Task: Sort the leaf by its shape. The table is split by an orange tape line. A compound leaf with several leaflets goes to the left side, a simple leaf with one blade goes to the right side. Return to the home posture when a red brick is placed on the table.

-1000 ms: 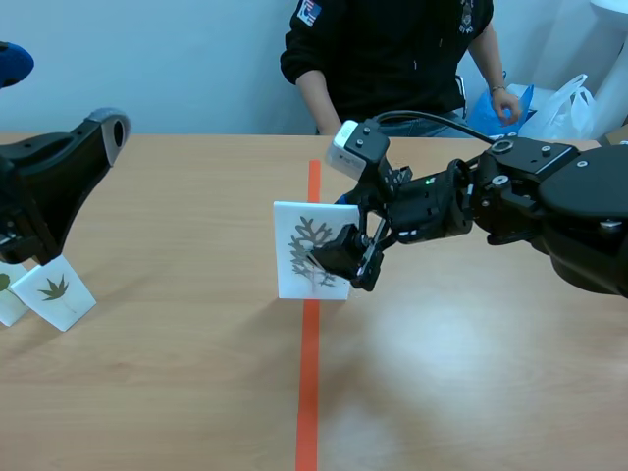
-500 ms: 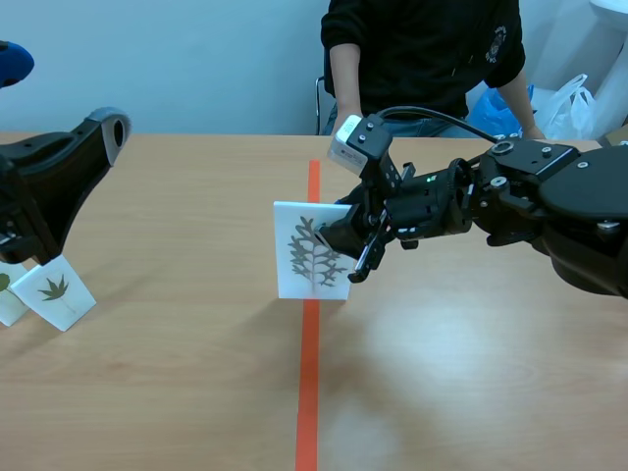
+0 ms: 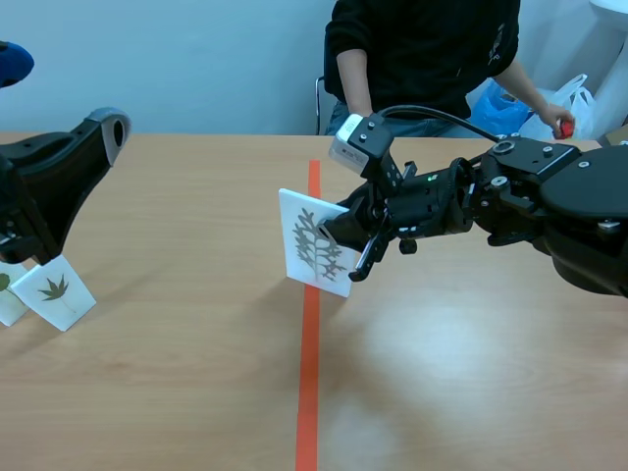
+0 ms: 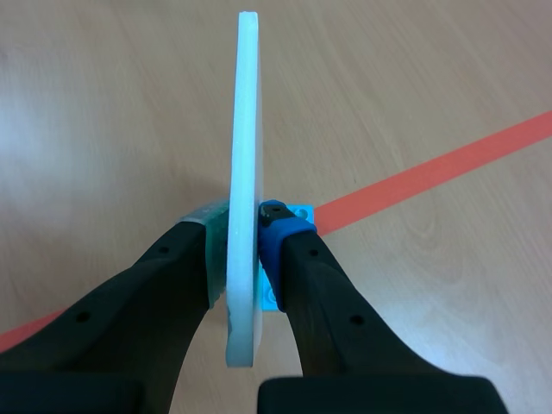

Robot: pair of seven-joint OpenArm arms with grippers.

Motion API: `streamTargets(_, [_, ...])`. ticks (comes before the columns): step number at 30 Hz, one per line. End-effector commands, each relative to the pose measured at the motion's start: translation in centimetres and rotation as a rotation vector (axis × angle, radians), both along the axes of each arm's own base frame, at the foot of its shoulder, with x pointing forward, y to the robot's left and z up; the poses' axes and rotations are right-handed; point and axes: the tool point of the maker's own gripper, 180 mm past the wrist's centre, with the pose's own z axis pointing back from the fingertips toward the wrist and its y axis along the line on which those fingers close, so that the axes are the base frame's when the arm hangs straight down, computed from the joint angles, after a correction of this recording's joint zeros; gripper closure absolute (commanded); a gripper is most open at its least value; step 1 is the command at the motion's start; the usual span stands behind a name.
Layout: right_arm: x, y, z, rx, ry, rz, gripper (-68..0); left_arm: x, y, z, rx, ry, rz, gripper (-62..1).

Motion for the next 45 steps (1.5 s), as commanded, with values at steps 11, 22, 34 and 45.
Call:
streamTargets(11, [5.4,-4.4,4.0,0.068,-0.107,-0.256,-0.6,-0.1,0.0,1.0,-0.015,-0.031,0.000,-54.2])
streamTargets(22, [8.7,-18.8,6.9,0.091,-0.160,-0.673,-0.6,-0.1,-0.1,1.0,-0.007,-0.031,-0.006,-54.2])
streamTargets(34, [2.2,-34.7,4.5,0.131,-0.108,-1.111,-0.6,-0.1,-0.2,1.0,0.014,-0.031,-0.021,-54.2])
streamTargets(45, [-4.9,-42.6,3.3,0.219,-0.085,-1.374,-0.6,-0.1,-0.2,1.0,0.014,-0.031,-0.021,-54.2])
